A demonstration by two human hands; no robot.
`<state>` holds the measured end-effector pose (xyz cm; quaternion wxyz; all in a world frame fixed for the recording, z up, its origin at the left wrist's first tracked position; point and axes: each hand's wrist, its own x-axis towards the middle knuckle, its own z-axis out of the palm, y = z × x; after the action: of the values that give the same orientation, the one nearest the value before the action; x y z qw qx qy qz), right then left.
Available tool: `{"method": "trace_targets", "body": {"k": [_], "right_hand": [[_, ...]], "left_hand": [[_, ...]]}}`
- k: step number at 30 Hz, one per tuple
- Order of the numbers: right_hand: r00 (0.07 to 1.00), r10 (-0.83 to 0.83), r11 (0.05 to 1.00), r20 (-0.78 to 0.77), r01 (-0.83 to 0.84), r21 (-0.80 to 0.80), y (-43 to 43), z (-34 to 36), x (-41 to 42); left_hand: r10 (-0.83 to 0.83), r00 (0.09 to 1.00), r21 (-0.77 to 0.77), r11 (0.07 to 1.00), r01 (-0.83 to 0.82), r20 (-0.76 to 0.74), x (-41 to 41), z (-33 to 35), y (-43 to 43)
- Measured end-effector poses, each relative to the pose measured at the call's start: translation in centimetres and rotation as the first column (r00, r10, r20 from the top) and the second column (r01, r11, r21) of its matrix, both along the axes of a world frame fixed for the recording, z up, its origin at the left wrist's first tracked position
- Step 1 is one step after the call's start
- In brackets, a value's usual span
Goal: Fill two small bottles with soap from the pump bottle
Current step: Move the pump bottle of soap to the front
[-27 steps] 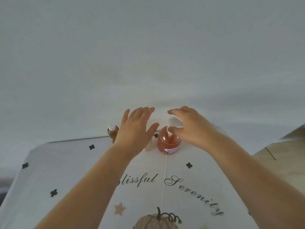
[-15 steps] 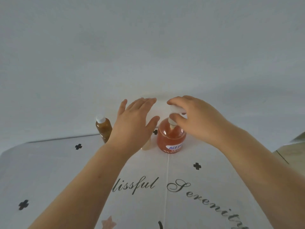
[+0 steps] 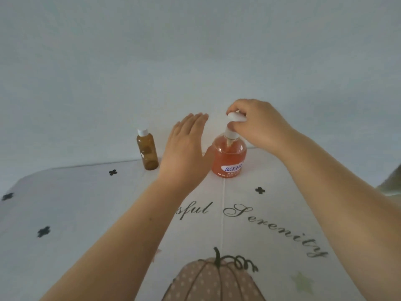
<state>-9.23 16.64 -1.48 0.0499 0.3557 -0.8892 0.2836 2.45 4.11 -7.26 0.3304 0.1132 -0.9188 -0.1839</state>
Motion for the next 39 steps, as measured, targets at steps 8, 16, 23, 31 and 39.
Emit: {"method": "trace_targets", "body": {"k": [8,16,23,31,39], "right_hand": [[0.993,-0.083,0.994,0.088,0.088,-0.060,2.1,0.6,3.3],[0.976,-0.171,0.984,0.134,0.177,-0.036,3.2,2.1,7.4],[0.954,-0.148,0.989,0.263,0.146,0.026,3.5,1.2,9.8],[0.924,-0.081,0.958,0.374,0.175,-0.225,5.7,0.1,9.3],[0.848,0.026,0.999,0.529,-0.010,-0.034,9.0,-5.2,9.6]], "left_hand": [[-0.065,0.978,0.263,0.965,0.011,0.197,2.1,-1.5,3.0],[-0.103,0.970,0.308,0.951,0.030,0.222,4.6,-2.0,5.1],[-0.167,0.959,0.466,0.884,0.043,0.228,6.4,-2.6,5.7],[-0.123,0.974,0.499,0.866,0.013,0.189,7.1,-3.1,6.0],[-0.170,0.975,0.599,0.799,0.051,0.144,7.1,-3.3,5.8]]}}
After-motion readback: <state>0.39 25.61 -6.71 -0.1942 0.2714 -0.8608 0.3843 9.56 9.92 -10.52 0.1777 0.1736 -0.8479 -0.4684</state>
